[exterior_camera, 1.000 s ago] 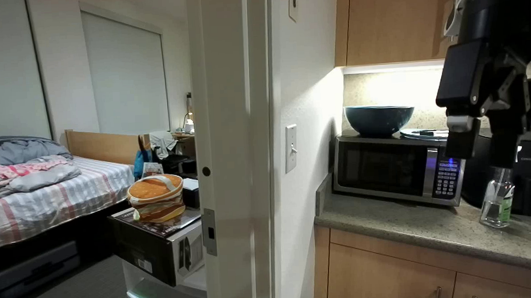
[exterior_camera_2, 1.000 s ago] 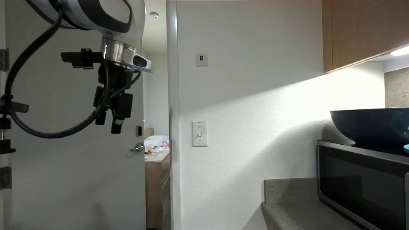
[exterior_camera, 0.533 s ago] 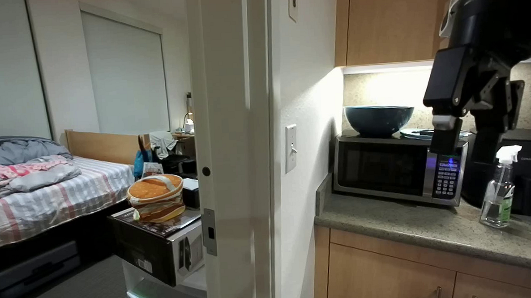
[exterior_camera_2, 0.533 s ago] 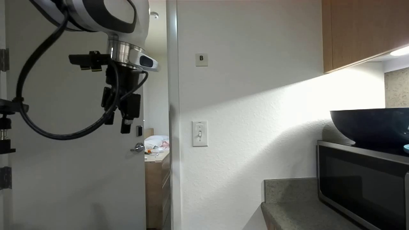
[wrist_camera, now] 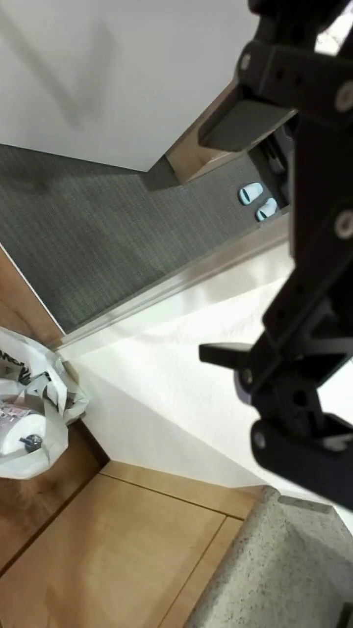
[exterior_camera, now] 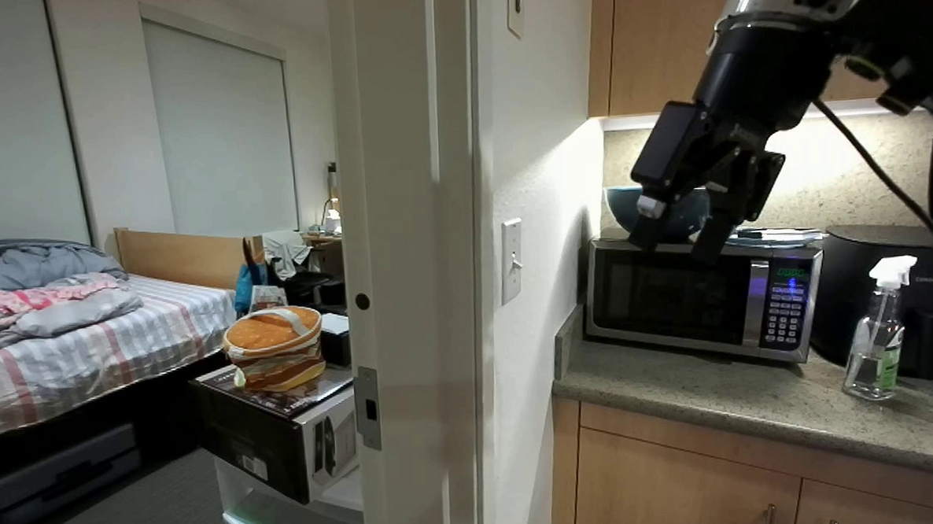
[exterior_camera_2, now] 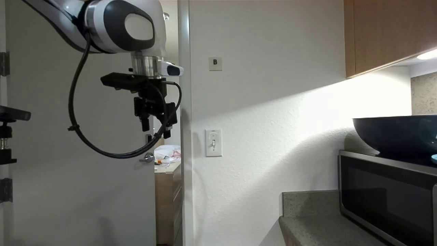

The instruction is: Flip the wall switch on the right

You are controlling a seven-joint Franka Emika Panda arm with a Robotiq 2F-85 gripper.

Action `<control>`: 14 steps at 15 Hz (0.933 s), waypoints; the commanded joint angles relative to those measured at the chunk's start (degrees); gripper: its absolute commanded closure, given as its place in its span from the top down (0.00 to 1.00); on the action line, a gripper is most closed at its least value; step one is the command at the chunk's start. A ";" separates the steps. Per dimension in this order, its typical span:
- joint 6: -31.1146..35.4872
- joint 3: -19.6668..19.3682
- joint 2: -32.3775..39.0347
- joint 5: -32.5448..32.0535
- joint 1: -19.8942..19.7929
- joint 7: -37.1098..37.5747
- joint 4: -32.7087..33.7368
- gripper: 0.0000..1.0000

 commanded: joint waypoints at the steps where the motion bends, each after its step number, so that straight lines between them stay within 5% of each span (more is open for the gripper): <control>1: 0.59 -0.11 0.58 -0.32 0.52 0.23 0.08 1.00; 5: 2.22 0.42 1.11 -0.99 0.08 0.66 -0.22 1.00; 9: 18.08 0.14 4.99 -2.68 -2.68 1.61 -1.24 1.00; 14: 27.64 -2.40 13.24 -3.66 -5.23 1.84 1.07 1.00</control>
